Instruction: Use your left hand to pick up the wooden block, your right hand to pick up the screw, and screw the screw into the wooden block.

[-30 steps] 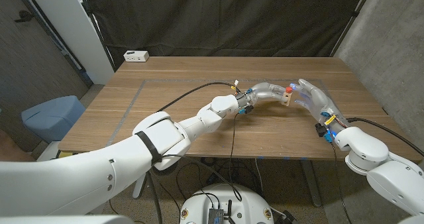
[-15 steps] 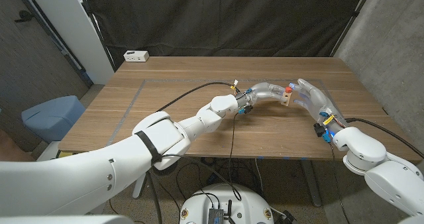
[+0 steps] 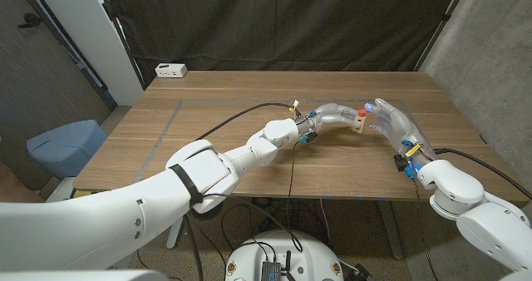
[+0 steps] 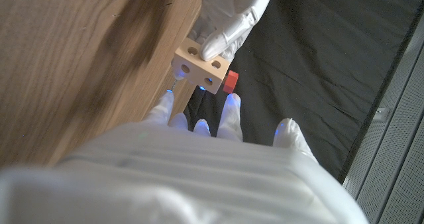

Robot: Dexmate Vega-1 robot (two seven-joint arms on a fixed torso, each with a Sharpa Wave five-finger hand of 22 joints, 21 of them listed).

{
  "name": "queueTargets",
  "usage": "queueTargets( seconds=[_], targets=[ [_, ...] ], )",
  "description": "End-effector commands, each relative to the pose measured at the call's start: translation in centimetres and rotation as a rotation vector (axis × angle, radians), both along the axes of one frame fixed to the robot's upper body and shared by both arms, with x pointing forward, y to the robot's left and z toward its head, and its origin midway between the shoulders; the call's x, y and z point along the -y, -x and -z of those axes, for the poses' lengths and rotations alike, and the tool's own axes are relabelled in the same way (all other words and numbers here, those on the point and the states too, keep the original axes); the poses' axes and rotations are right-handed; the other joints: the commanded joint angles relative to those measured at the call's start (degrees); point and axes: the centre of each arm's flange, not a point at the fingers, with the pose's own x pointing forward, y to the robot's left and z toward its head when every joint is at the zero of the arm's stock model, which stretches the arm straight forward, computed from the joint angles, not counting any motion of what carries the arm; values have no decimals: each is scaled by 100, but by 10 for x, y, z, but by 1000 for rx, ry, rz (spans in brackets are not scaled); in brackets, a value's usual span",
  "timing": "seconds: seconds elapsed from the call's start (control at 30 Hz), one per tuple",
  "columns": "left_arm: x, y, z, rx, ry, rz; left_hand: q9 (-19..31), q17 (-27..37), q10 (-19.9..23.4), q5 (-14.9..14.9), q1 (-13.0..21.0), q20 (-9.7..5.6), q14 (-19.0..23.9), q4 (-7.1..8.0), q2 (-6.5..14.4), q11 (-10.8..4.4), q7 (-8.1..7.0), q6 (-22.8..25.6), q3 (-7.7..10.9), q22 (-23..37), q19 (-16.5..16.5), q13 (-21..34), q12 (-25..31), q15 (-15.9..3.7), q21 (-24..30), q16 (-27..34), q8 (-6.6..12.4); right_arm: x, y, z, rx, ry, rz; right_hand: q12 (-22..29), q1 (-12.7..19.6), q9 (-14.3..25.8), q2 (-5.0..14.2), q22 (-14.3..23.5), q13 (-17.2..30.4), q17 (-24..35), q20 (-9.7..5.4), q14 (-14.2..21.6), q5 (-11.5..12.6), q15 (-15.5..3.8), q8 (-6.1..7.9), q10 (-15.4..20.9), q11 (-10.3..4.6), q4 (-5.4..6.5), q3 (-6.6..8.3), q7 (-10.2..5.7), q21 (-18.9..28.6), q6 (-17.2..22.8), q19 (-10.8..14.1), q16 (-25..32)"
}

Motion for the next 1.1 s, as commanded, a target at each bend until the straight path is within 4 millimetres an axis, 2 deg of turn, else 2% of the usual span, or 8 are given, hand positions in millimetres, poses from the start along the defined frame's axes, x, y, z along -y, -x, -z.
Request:
queueTargets(
  seconds=[0.03,0.47,1.1],
  targets=[
    [1,1,-1,4,-1,4,32,35,29,36,-430,32,43,408,484,-9,151,415,393,26,13,29,185,-331,33,25,51,1,-2,2,-7,-6,3,-21,-25,9,-16,9,15,11,61,-38,18,-28,-24,-58,6,9,-4,-25,16,-87,-12,21],
    [0,1,-1,5,0,2,32,34,23,36,-434,33,49,410,483,-18,163,422,394,26,15,38,189,-332,34,27,54,3,-5,5,-19,-11,-4,-25,-27,8,-29,9,16,10,67,-57,17,-17,5,-98,-9,5,-10,-16,15,-108,-31,18],
    [1,-2,0,-12,-3,-10,32,35,22,37,-429,36,45,406,482,-17,161,406,397,26,14,38,189,-335,34,25,46,2,-4,5,-21,-12,-2,4,-32,10,-22,10,16,11,56,-54,19,-21,98,-57,-28,8,-13,112,22,106,-33,27]
  ],
)
